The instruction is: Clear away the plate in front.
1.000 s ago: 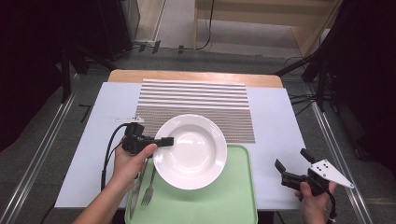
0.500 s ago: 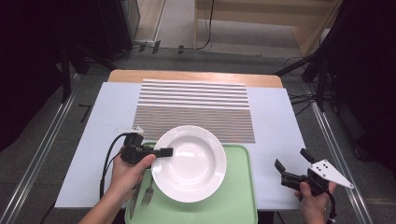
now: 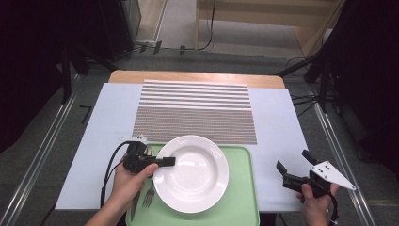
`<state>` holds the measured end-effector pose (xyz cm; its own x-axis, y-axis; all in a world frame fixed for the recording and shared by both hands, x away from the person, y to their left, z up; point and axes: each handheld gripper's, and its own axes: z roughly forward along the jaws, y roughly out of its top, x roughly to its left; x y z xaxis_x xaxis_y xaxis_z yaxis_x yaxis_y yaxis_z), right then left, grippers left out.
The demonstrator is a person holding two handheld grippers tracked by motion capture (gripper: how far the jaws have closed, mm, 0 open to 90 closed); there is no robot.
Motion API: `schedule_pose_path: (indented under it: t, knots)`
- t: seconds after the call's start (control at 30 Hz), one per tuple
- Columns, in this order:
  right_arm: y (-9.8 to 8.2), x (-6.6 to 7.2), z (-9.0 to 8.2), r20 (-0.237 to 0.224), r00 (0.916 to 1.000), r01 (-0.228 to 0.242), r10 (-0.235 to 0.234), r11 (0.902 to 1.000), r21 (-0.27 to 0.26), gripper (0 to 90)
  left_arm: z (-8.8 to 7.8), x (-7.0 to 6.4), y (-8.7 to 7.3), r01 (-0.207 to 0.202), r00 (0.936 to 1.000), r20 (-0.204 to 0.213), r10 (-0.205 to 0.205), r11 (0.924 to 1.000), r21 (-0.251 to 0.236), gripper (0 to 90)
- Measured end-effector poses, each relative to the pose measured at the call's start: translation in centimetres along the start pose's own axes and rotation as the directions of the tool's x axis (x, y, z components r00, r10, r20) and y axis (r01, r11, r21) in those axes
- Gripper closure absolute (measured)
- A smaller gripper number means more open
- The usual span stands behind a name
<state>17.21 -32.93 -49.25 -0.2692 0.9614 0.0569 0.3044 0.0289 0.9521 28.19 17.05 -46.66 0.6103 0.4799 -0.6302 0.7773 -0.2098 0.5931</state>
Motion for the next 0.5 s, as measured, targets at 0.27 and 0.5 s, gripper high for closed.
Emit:
schedule_pose_path:
  t: [0.27, 0.5]
  knots:
    - [0.0, 0.0, 0.1, 0.003, 1.0, 0.003, -0.003, 1.0, -0.002, 0.0, 0.5, 0.0, -0.8, 0.012, 0.9999, -0.002, -0.012, 0.9997, 0.021, 81.4]
    - [0.0, 0.0, 0.0, 0.002, 1.0, -0.002, 0.002, 1.0, -0.001, 0.0, 0.9, 0.0, -1.3, 0.039, 0.9992, -0.014, -0.038, 0.9978, 0.055, 81.4]
